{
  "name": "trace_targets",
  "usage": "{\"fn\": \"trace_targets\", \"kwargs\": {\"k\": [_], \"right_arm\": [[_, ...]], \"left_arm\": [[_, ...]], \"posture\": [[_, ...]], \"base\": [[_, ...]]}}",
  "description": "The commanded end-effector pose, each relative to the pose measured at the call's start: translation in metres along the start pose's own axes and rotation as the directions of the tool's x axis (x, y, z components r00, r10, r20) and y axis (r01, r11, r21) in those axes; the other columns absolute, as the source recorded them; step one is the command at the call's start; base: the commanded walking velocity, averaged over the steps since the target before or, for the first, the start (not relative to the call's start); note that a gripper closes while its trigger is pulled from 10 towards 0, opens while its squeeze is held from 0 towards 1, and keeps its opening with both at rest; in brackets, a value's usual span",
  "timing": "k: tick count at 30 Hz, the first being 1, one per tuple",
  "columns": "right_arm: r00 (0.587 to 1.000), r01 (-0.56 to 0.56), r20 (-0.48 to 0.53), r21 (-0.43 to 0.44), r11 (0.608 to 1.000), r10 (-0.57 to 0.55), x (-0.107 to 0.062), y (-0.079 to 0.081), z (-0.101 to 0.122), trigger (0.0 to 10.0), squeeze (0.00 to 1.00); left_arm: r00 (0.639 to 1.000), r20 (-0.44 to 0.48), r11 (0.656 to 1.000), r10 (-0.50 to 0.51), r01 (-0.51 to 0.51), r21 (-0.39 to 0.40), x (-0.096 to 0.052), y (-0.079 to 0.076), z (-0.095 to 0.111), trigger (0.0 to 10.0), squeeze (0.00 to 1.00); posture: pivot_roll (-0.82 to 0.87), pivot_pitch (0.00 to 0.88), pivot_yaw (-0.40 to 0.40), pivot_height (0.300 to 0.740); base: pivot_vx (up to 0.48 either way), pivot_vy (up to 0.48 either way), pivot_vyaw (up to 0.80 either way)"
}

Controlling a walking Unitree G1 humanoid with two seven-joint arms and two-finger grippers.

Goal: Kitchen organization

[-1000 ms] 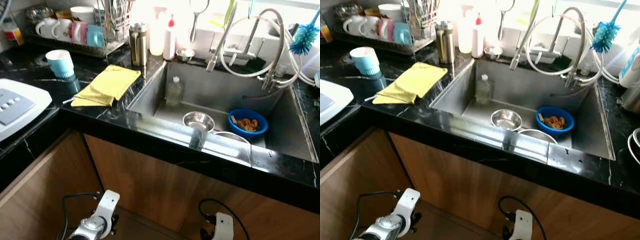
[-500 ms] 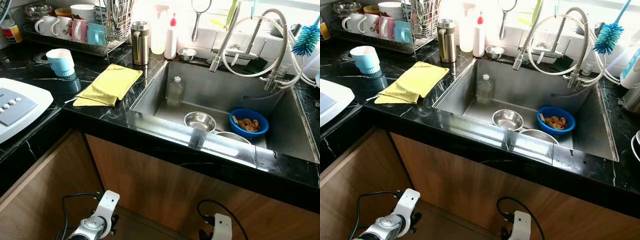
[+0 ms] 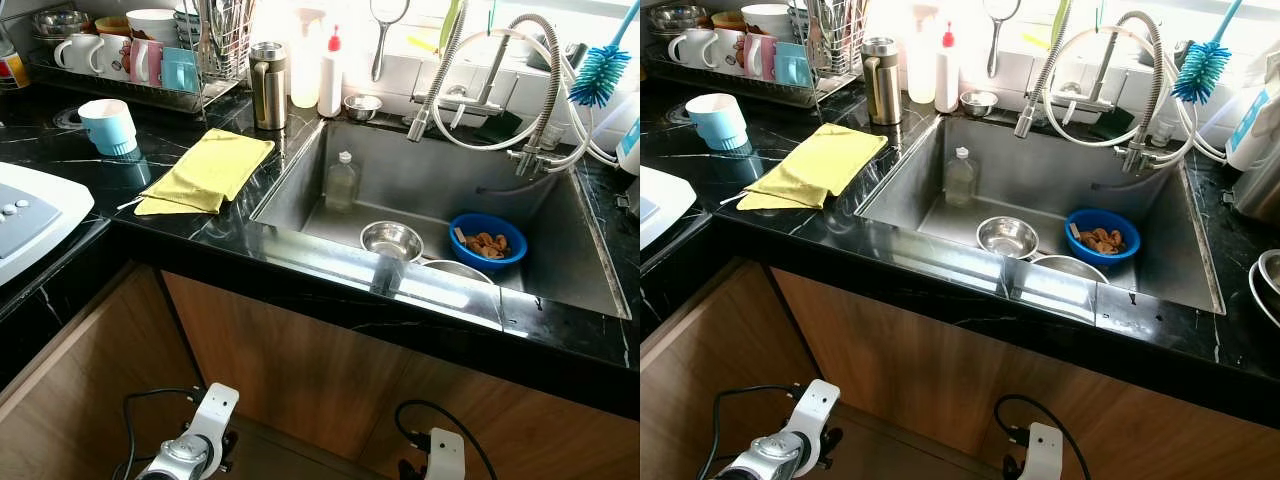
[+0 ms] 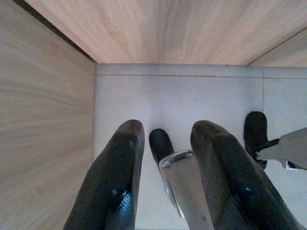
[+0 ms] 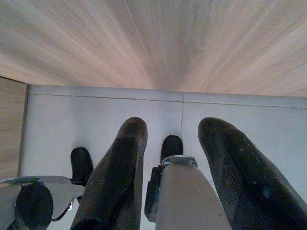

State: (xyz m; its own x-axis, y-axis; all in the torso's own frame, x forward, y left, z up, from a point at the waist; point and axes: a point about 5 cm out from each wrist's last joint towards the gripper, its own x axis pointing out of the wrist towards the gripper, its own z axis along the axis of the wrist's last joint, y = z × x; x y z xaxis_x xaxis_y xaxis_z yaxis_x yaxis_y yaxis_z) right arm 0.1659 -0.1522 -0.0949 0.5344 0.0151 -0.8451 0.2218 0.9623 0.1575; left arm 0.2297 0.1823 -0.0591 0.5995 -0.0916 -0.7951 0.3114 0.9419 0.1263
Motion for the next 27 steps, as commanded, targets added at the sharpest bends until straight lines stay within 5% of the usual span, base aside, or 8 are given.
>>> {"fn": "trace_targets", "kwargs": {"k": [1,14,27], "right_arm": [[1.0,0.013,0.013,-0.003,1.0,-0.013,-0.0003,-0.0034,0.0012,10.0,0.0],[1.0,0.014,0.016,-0.009,1.0,-0.014,-0.0005,-0.004,0.001,10.0,0.0],[1.0,0.013,0.024,-0.009,1.0,-0.013,-0.0002,-0.0028,0.0032,10.0,0.0]], "left_arm": [[1.0,-0.004,1.0,-0.006,0.006,0.022,-0.0004,0.0003,-0.0014,10.0,0.0],[1.0,-0.008,1.0,-0.009,0.01,0.016,-0.0003,-0.0019,-0.0035,10.0,0.0],[1.0,-0.005,1.0,-0.007,0.007,0.008,-0.0001,-0.0026,-0.003,10.0,0.0]], "posture": [[0.25,0.059,-0.081,0.732],[0.25,0.066,-0.088,0.732],[0.25,0.063,-0.091,0.732]], "base": [[0.0,-0.247,0.0],[0.0,-0.269,0.0],[0.0,0.0,0.0]]}}
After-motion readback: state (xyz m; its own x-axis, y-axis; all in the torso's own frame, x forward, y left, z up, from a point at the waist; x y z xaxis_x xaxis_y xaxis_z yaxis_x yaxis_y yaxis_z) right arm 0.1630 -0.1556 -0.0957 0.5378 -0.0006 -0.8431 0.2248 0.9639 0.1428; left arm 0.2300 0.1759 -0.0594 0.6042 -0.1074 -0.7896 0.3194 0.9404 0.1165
